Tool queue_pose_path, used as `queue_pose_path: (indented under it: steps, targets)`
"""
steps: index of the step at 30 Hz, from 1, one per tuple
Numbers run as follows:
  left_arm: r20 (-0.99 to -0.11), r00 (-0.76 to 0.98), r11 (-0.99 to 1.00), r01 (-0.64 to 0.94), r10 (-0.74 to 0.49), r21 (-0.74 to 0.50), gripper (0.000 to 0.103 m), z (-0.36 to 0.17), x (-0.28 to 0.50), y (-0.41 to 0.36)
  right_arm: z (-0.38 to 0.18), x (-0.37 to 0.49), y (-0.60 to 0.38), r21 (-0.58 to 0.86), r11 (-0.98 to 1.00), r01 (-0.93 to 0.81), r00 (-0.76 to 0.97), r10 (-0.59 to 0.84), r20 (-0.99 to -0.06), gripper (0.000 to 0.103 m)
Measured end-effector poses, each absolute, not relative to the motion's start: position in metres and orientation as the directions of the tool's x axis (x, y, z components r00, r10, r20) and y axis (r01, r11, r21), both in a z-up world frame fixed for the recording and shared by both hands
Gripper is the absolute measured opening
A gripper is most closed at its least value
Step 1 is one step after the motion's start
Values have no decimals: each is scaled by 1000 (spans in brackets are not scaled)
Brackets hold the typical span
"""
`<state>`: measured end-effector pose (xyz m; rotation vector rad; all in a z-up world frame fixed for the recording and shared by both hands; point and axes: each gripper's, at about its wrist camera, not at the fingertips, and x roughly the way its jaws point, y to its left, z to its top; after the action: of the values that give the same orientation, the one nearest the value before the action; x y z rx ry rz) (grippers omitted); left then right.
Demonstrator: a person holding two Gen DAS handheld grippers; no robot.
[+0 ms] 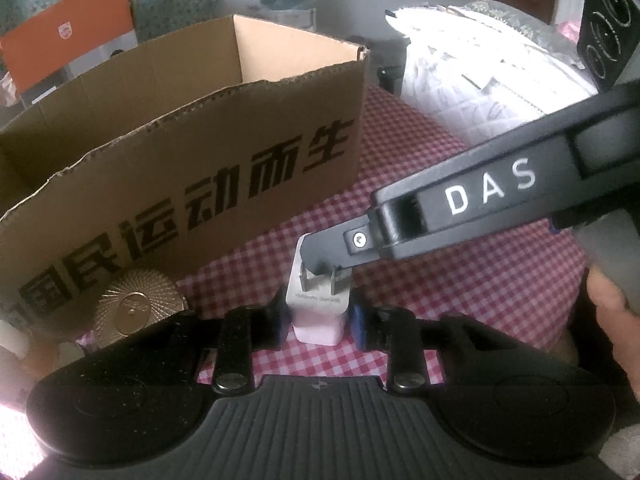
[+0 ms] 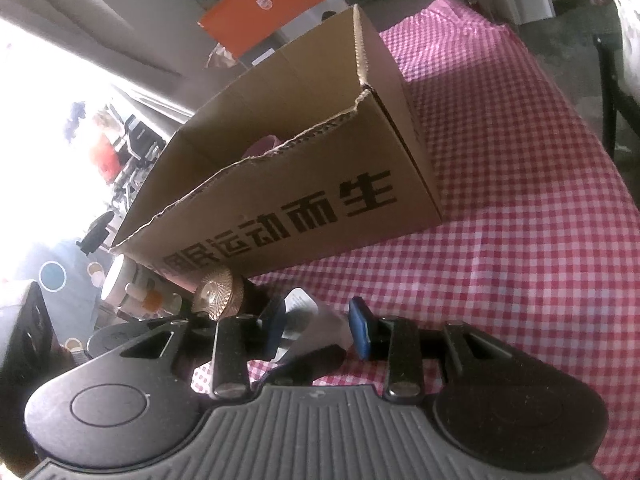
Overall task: Organize rigid objects
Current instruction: 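Lift the white charger plug with the right tool toward the box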
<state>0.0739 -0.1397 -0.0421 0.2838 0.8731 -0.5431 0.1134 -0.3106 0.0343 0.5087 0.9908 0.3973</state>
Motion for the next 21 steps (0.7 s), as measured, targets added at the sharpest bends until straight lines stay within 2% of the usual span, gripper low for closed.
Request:
queue_pose_path:
  steps: [8, 21]
  targets:
    - [-778, 519, 830, 557, -354, -6, 26, -36, 64, -136, 37, 109, -304, 580, 808, -102, 487, 549, -680, 37]
    - [-701, 606, 852, 524, -376, -4, 26, 5, 44, -116, 83, 91, -291, 540, 821, -186, 560, 540, -628, 37]
